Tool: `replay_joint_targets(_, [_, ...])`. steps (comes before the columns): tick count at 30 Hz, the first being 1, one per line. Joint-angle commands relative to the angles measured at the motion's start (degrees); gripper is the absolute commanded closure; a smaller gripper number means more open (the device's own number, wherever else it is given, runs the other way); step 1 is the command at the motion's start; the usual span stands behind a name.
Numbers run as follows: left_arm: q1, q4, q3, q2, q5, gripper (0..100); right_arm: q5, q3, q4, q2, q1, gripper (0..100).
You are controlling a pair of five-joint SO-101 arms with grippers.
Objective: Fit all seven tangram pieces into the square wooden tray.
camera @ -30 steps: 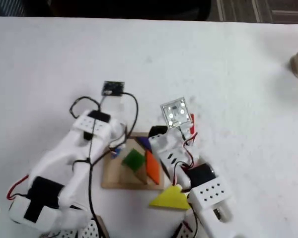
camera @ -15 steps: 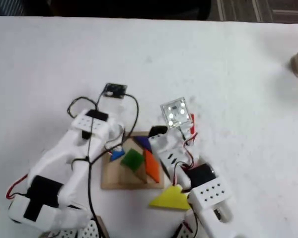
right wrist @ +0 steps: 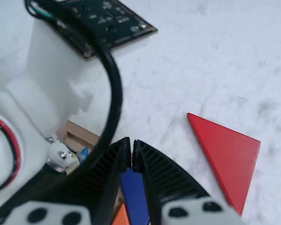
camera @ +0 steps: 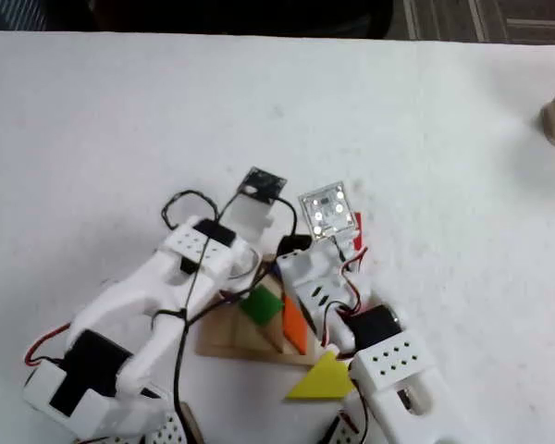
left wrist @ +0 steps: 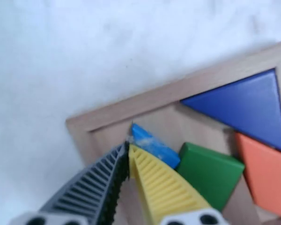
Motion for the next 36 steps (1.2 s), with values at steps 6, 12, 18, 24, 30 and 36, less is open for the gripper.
replay_joint_targets(6, [-7.16, 0.09, 4.40, -19.82, -0.53, 97, -0.26, 0.62, 0.04, -1.27, -2.07, 98.1])
replay_joint_targets(12, [-2.15, 0.09, 18.64, -30.02, -0.79, 97, -0.26, 1.05, 0.04, -1.54, -2.86, 98.1])
replay_joint_targets(18, [2.51, 0.00, 21.36, -30.29, -0.79, 97, -0.26, 1.05, -0.04, -1.27, -2.86, 98.1])
replay_joint_targets(24, [9.01, -0.53, 21.45, -30.29, -0.35, 97, -0.26, 1.05, -0.04, -1.19, -2.86, 98.1])
replay_joint_targets(30, [10.68, -1.58, 21.54, -29.93, 1.58, 97, -0.26, 1.05, -0.04, -1.19, -2.86, 98.1])
replay_joint_targets(36, [7.08, -0.88, 16.79, -19.47, 2.81, 97, -0.26, 1.05, -0.04, -1.19, -2.86, 98.1])
